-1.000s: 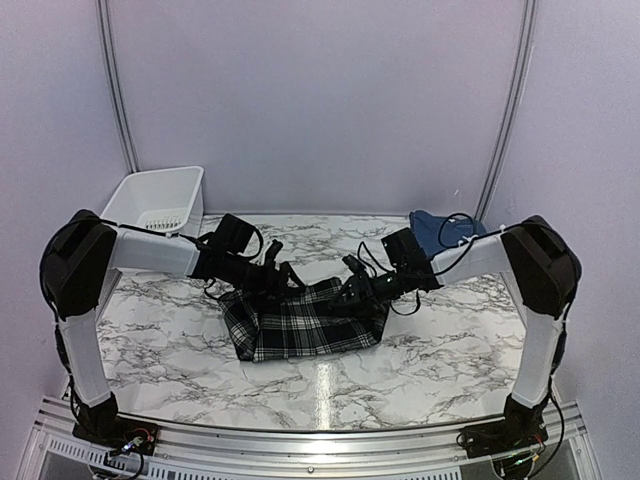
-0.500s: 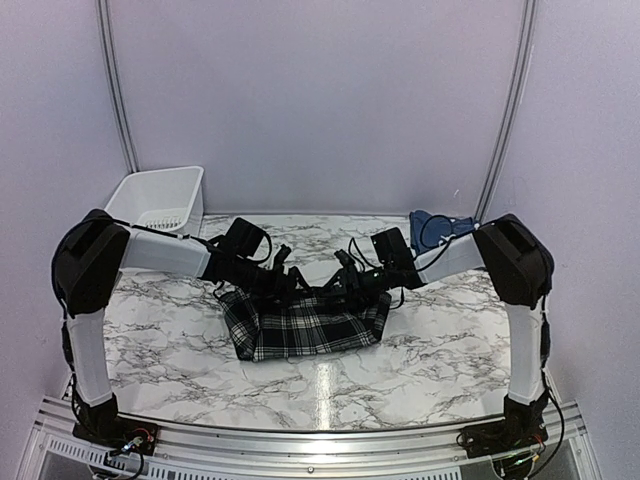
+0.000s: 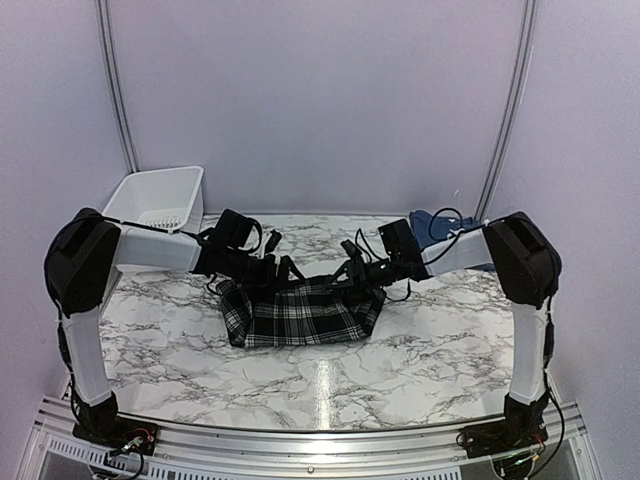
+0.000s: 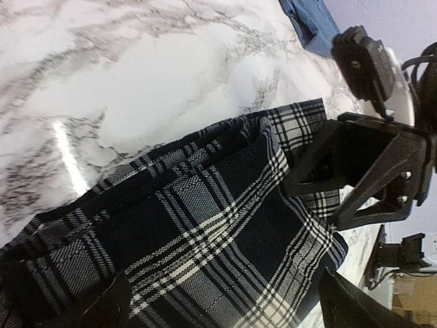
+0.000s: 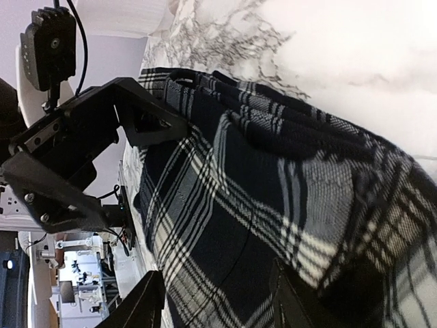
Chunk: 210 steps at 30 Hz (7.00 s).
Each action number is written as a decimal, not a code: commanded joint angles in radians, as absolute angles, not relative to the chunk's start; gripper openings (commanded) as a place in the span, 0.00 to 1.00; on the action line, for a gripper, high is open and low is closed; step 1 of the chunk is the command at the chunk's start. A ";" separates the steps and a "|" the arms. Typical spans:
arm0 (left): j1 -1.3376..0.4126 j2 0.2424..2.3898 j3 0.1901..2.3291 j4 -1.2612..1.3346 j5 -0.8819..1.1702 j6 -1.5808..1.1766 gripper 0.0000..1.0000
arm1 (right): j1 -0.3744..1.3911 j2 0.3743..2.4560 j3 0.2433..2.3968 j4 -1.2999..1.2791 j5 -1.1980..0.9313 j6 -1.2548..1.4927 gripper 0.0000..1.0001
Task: Fold and stack the mixed laundry pile
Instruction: Smooth out the square-folded skirt at the center of the board, then pick up the square-folded skirt from the center of the board, then pass from the left arm to the right, then move the square-folded skirt to the corner of the board, then adjust the square-folded skirt at the corner of the board.
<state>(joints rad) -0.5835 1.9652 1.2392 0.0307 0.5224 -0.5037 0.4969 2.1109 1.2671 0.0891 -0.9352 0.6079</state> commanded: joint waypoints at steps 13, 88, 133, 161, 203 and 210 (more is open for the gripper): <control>-0.994 1.734 1.316 -0.350 -0.273 0.190 0.95 | 0.419 1.550 0.897 -0.185 -0.851 0.539 0.53; -1.109 1.564 1.080 -0.113 -0.279 0.107 0.99 | 0.473 1.987 1.305 -0.147 -0.656 0.607 0.00; -0.939 1.569 1.069 -0.200 -0.193 -0.103 0.99 | 0.096 2.069 2.266 -0.921 -0.109 -0.168 0.04; -0.871 1.641 1.117 -0.247 -0.167 -0.083 0.99 | -0.283 2.359 2.298 -0.882 -0.351 -0.115 0.59; -0.565 1.514 1.108 -0.175 -0.026 -0.428 0.99 | -0.267 2.204 1.961 -0.700 -0.394 0.047 0.78; -0.468 1.488 1.164 -0.242 0.005 -0.400 0.99 | -0.205 1.990 1.942 -0.663 -0.421 0.030 0.90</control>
<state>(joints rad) -0.5064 1.5341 1.1156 -0.1841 -0.0151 -0.4049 -0.2485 2.1532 1.9259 -0.7151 -0.4091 0.0345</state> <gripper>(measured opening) 0.989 0.865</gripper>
